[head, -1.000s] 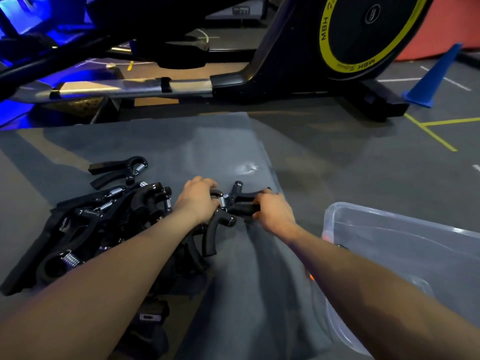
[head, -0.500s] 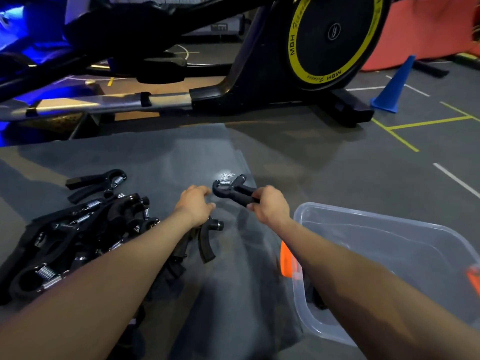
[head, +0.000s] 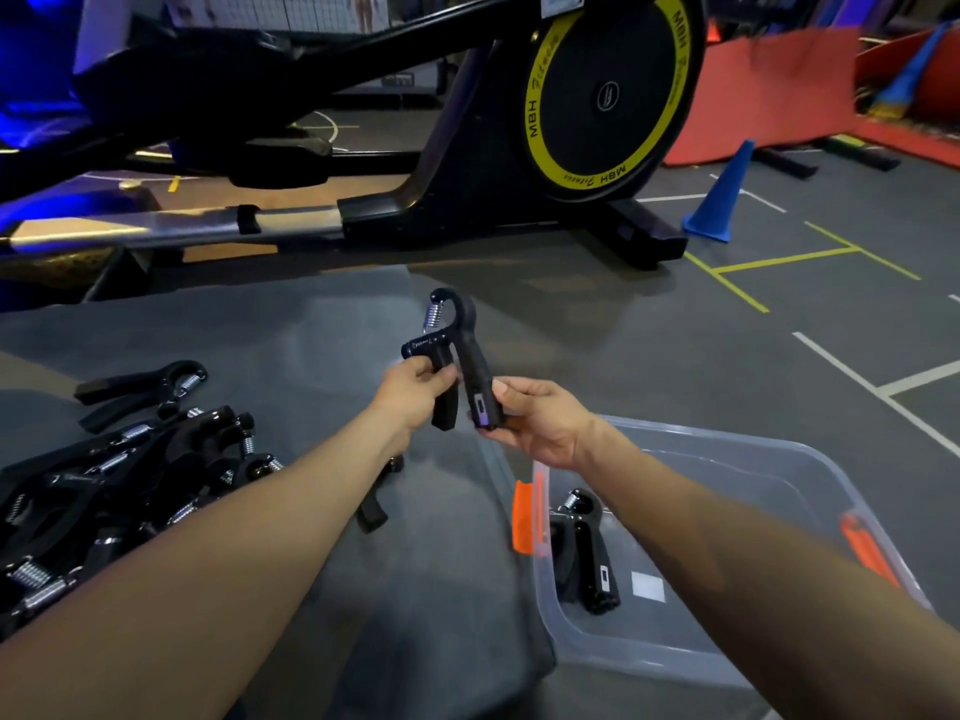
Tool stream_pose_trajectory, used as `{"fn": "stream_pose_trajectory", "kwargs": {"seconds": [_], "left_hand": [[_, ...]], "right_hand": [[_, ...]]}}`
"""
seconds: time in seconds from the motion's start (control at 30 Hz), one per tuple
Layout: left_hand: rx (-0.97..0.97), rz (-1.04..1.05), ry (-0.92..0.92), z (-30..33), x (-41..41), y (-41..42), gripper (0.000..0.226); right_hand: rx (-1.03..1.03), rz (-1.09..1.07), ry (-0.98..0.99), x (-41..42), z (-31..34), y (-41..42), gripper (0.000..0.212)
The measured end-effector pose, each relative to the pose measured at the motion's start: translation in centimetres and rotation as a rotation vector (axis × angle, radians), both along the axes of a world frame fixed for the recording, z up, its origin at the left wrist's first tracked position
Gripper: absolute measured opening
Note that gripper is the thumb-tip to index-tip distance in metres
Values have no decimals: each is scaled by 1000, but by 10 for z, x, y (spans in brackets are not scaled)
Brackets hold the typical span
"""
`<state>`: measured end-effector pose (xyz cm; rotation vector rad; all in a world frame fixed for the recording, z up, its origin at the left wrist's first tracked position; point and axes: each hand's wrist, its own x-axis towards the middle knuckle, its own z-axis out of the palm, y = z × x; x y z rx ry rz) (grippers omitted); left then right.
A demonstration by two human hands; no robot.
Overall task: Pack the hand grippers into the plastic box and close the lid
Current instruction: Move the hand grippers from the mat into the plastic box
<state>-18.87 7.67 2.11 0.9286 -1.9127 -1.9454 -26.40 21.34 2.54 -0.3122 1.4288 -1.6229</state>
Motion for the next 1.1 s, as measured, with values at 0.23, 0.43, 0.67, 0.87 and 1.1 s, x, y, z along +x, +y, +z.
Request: {"fn": "stream_pose_trajectory", "kwargs": {"seconds": [0.23, 0.43, 0.67, 0.87, 1.1], "left_hand": [[-171, 26, -25, -1, -33, 63, 17], [-205, -118, -72, -13, -47, 116, 28], [-538, -305, -353, -48, -31, 124, 51], [-623, -299, -426, -74, -40, 124, 68], [-603, -265, -319, -88, -40, 121, 67]], "right_hand": [[237, -92, 419, -17, 16, 57, 33], [385, -225, 457, -27, 2, 111, 21], [518, -234, 233, -32, -48, 162, 10], [635, -179, 179, -39, -100, 162, 27], [703, -161, 115, -42, -146, 144, 26]]}}
